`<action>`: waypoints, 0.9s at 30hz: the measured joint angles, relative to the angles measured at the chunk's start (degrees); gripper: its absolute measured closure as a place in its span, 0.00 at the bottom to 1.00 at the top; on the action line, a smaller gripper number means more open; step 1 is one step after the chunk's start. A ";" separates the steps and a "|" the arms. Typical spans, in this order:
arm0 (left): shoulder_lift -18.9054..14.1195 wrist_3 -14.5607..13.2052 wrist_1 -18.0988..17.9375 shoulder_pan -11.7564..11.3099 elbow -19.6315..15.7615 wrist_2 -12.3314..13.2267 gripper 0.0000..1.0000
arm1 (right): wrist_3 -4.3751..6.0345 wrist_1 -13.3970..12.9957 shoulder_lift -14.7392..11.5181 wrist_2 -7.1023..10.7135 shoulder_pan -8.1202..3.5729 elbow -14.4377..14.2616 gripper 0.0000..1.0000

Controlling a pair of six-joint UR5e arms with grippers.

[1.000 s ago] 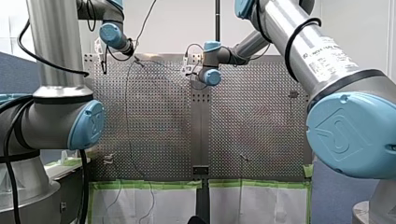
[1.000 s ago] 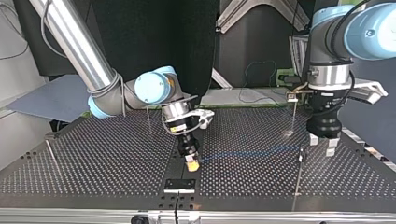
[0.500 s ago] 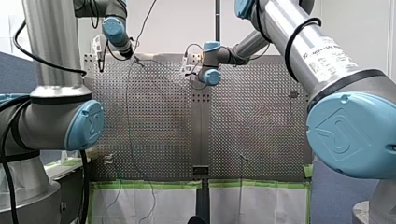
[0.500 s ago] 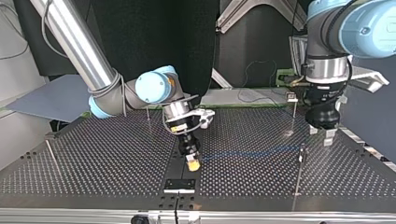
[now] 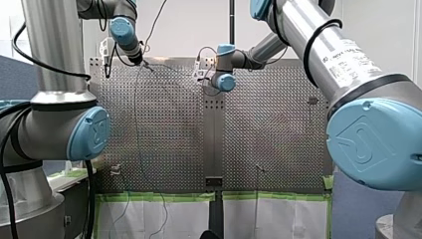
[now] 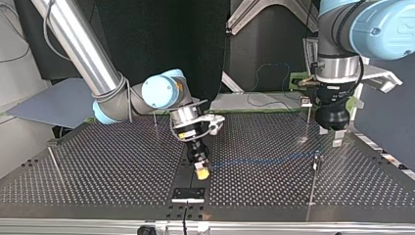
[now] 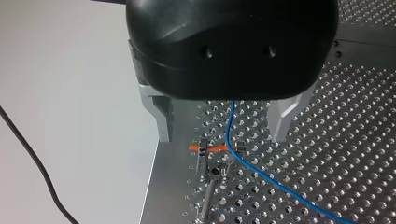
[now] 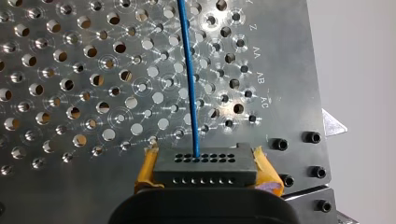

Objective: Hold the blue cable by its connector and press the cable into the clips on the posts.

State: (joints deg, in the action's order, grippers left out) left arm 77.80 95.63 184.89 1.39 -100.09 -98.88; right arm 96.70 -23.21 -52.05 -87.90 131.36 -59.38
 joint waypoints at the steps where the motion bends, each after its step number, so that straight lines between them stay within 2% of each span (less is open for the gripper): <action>1: 0.00 0.00 -0.01 0.03 0.00 -0.01 0.00 | 0.00 0.00 0.01 0.00 -0.01 0.00 1.00; 20: 0.05 0.16 0.02 1.18 -0.08 -1.05 0.00 | 0.00 0.28 0.04 0.00 0.07 0.00 1.00; 23: 0.01 0.08 -0.09 1.46 -0.07 -0.67 0.00 | 0.00 0.44 0.04 0.00 0.16 0.00 1.00; 27: -0.25 0.12 -0.96 2.12 -0.06 1.04 0.00 | -0.15 0.85 0.02 0.00 0.45 0.00 1.00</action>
State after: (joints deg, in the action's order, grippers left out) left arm 77.55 95.75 183.93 3.51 -100.15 -97.84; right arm 96.55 -22.36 -52.04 -87.90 131.81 -59.38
